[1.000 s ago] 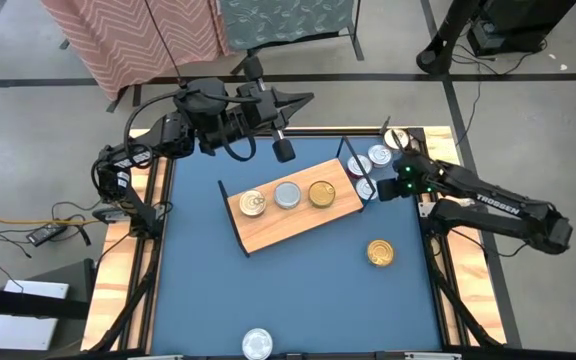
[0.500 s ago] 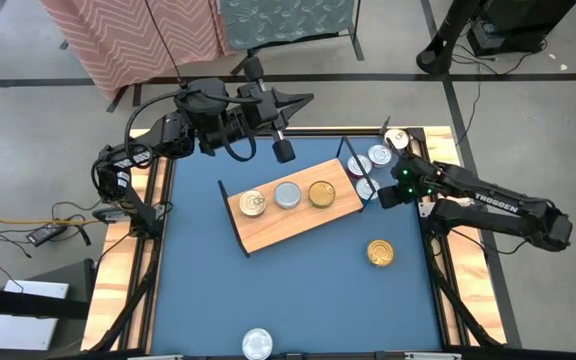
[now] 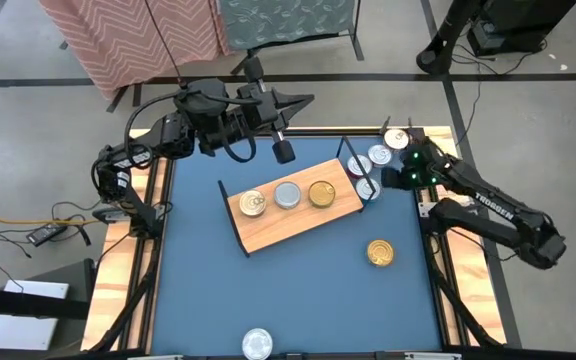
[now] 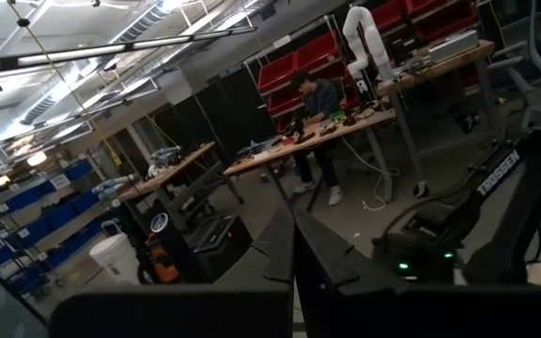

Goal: Stack canned seafood by type on shelf
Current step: Put the yellow tuna can on the shelf

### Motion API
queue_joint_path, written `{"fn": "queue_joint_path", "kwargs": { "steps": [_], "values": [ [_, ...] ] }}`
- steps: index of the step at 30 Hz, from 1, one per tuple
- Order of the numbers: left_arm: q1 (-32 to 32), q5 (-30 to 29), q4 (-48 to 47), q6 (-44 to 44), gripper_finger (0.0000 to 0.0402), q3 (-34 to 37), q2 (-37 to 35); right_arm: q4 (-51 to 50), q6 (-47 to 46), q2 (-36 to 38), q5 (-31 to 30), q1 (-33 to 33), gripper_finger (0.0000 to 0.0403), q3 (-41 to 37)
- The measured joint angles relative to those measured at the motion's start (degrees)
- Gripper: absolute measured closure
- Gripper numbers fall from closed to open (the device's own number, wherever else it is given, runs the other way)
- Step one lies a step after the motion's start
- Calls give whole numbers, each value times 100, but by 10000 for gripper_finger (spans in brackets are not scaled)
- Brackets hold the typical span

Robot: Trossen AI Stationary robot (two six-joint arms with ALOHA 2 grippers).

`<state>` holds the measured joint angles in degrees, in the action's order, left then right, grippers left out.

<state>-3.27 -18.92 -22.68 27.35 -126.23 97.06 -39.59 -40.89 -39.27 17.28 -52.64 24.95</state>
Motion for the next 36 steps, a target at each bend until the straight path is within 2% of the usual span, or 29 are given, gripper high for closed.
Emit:
{"fn": "queue_joint_path", "kwargs": {
  "steps": [3,7,14,26,36],
  "values": [
    [0,2,2,-215,396,0,0,233,-92,-143,362,-421,402,0],
    [0,2,4,-247,396,0,0,98,86,-383,306,-642,402,0],
    [0,2,28,-245,396,0,0,86,156,-917,652,-647,402,0],
    [0,2,61,-247,396,0,0,187,355,-1794,662,-632,402,0],
    [0,4,55,-249,396,0,0,708,238,-2167,704,-631,402,7]
  ]
}}
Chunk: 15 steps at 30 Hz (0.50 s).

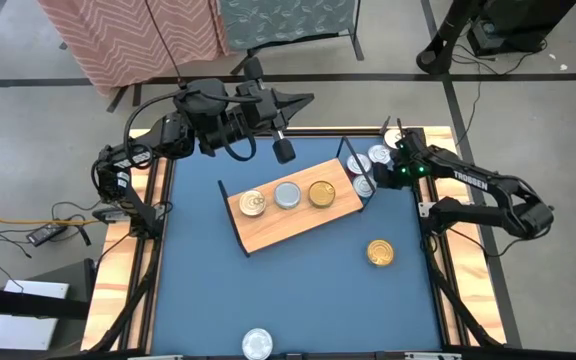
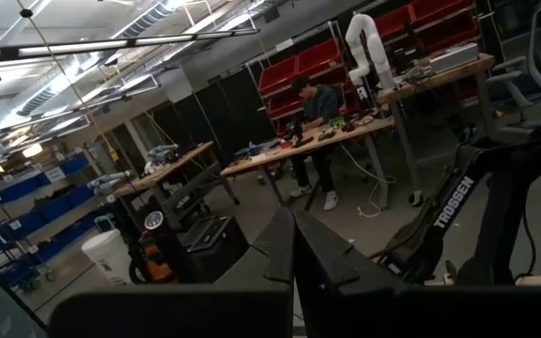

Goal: Stack canned seafood by type on shelf
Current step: Put the yellow tuna can on the shelf

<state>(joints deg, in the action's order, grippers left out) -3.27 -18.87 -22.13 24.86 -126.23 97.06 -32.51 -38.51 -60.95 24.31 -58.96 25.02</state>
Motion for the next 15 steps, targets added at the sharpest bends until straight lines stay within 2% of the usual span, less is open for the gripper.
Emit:
{"fn": "queue_joint_path", "kwargs": {
  "steps": [7,13,15],
  "values": [
    [-9,0,-4,11,396,0,0,-71,-34,155,-37,11,402,-4],
    [-9,0,-4,37,396,0,0,-196,-74,425,-327,11,402,-4],
    [-12,0,-4,37,396,0,0,-22,-177,515,-204,10,403,-4]
  ]
}}
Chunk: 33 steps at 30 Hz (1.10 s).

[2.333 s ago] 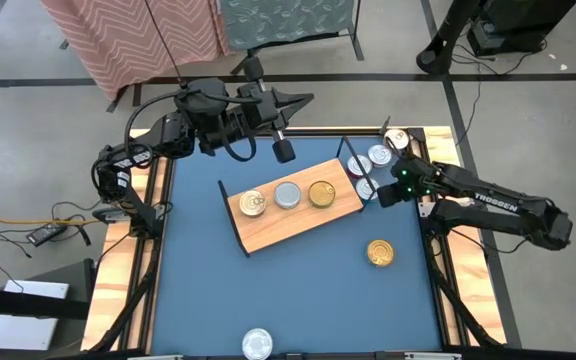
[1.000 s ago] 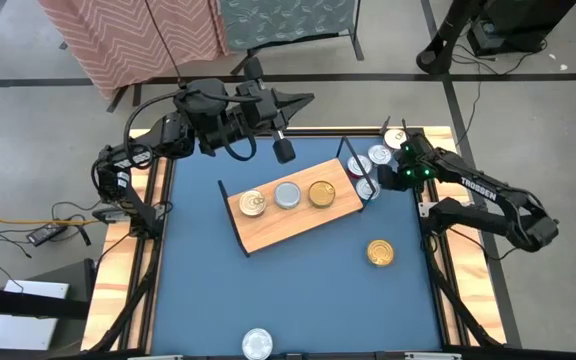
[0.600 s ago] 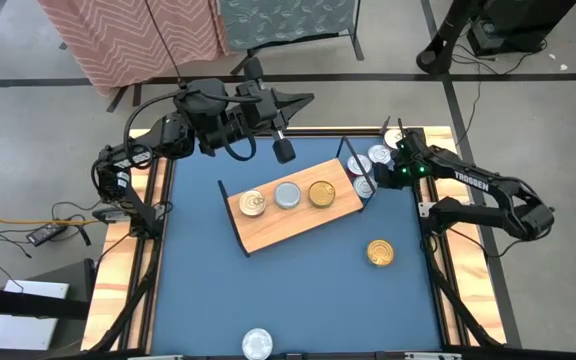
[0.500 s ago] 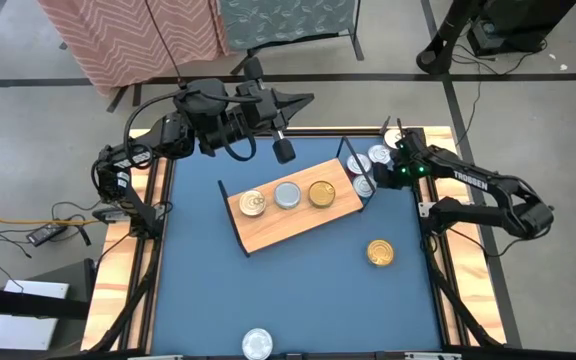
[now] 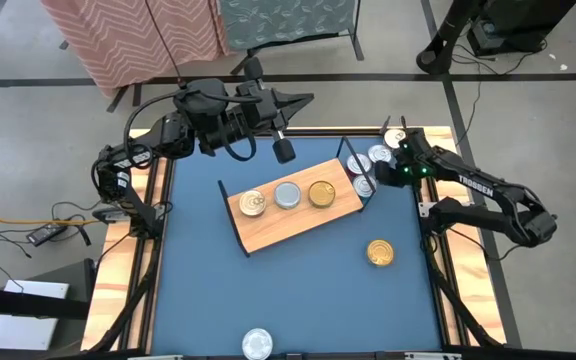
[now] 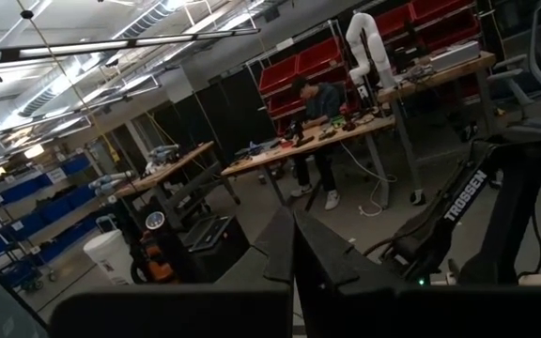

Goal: Stack canned seafood by type on shelf
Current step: Put the yellow tuna can on the shelf

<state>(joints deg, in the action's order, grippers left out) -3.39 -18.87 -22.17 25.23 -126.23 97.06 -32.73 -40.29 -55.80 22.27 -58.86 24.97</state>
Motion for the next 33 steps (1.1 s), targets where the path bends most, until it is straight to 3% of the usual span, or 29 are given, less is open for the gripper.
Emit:
{"fn": "queue_joint_path", "kwargs": {
  "steps": [4,33],
  "values": [
    [-21,0,0,2,396,0,0,457,-289,66,320,3,403,0],
    [-29,0,-9,0,396,0,1,-284,386,-613,-86,45,403,26]
  ]
}}
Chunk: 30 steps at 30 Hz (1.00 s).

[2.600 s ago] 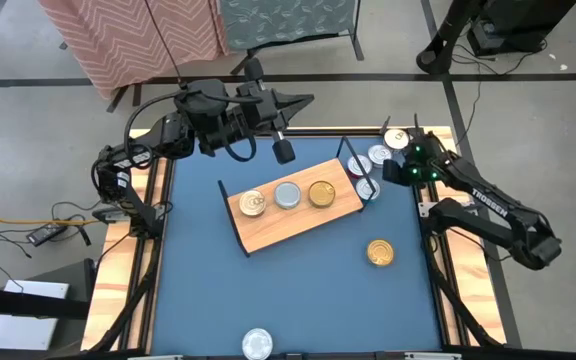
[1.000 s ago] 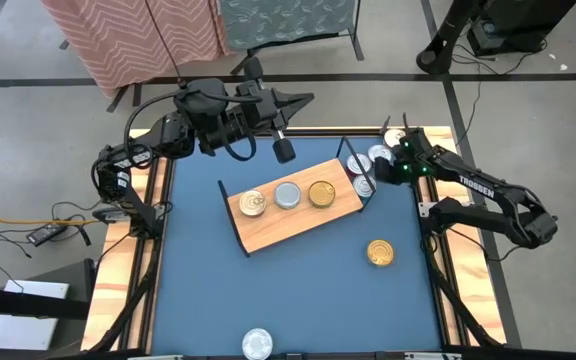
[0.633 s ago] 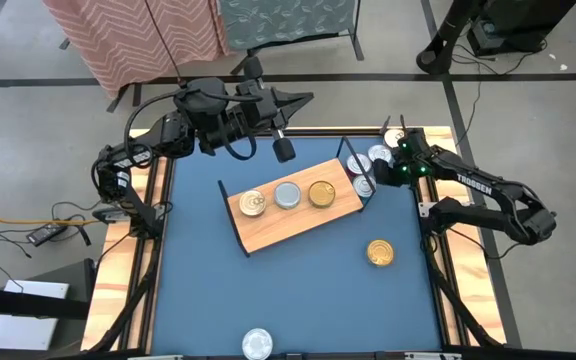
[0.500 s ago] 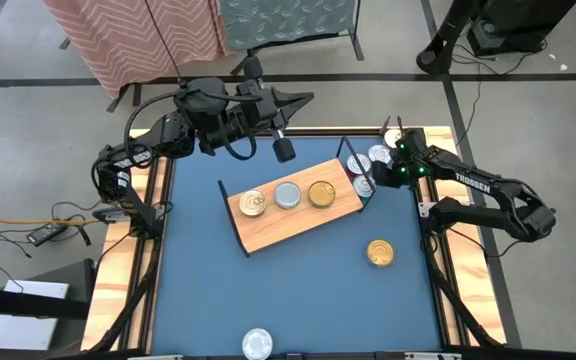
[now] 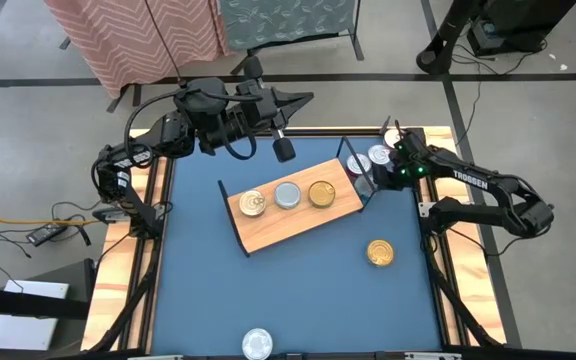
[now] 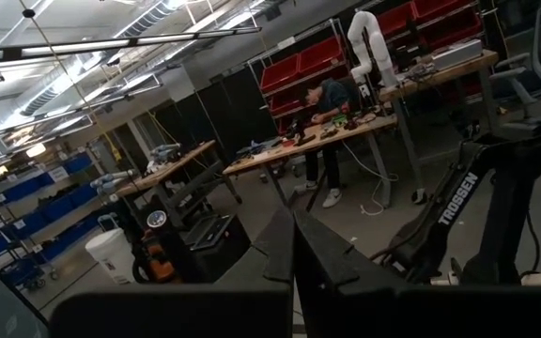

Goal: Stack canned seafood by type on shelf
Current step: Put the yellow tuna can on the shelf

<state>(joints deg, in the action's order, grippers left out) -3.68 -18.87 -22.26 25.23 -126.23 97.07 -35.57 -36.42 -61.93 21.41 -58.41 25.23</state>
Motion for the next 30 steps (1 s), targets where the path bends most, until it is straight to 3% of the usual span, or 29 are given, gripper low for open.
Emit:
{"fn": "queue_joint_path", "kwargs": {
  "steps": [6,18,25,30],
  "values": [
    [0,1,0,2,396,0,-1,-991,384,-16,-555,-165,403,-48],
    [-7,39,-6,4,396,0,-1,-1530,180,908,-629,-177,403,56],
    [-7,100,-23,4,396,-2,1,-2700,447,1790,-1165,-179,401,845],
    [-7,111,-42,4,396,-2,1,-3087,903,2359,-688,-173,384,1523]
  ]
}}
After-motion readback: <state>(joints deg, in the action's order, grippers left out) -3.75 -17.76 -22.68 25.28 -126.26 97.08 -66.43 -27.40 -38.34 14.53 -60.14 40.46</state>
